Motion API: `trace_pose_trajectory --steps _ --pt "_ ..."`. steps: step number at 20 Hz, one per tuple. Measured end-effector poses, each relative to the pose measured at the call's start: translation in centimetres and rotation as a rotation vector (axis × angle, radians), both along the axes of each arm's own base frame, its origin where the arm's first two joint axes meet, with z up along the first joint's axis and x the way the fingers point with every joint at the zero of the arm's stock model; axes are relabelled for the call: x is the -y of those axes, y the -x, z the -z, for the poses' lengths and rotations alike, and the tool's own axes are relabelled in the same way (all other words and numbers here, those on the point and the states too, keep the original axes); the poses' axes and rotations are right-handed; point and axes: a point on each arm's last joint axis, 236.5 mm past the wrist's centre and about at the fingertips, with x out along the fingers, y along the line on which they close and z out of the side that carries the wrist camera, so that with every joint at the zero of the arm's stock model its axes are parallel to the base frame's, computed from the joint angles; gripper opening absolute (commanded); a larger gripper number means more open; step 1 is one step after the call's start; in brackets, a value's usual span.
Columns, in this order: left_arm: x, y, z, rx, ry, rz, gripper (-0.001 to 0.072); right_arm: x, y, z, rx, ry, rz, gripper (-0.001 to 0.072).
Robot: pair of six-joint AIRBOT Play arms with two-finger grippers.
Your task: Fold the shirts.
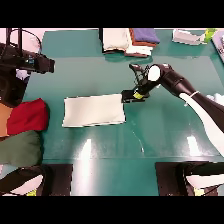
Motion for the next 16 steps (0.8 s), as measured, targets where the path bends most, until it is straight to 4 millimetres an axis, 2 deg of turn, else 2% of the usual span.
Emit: trace_pose_trajectory --steps 2,7,8,9,10,11,12,14,16 --pt "0.4 0.1 0.4 -0.006 -0.004 0.011 0.0026 -0.4 0.4 1.6 -0.055 0.009 0.011 0.0624" --pt "0.8 0.6 1.2 -0.033 -0.017 0.030 0.0026 -3.5 0.6 5.0 -0.143 0.000 0.013 0.0590" --pt "0.7 0.7 1.4 -0.040 -0.020 0.032 0.0026 -4.2 0.5 5.4 -0.151 -0.005 0.013 0.0533" --pt "0.8 0.8 1.4 -0.043 -0.021 0.035 0.0026 -4.9 0.4 5.7 -0.154 -0.013 0.012 0.0445" --pt "0.8 0.8 1.5 -0.045 -0.021 0.035 0.0026 -5.5 0.4 6.0 -0.156 -0.018 0.009 0.0296" --pt "0.8 0.9 1.5 -0.049 -0.022 0.036 0.0026 -6.1 0.1 6.2 -0.145 -0.023 0.008 0.0070" --pt "0.8 0.9 1.5 -0.049 -0.022 0.037 0.0025 -6.6 -0.2 6.4 -0.133 -0.028 0.010 0.0021" --pt "0.8 1.0 1.6 -0.051 -0.023 0.038 0.0024 -7.2 -0.9 6.2 -0.096 -0.042 0.014 0.0020" --pt "1.1 1.1 1.6 -0.054 -0.026 0.045 0.0025 -6.9 -2.0 4.9 -0.054 -0.057 0.029 0.0020"
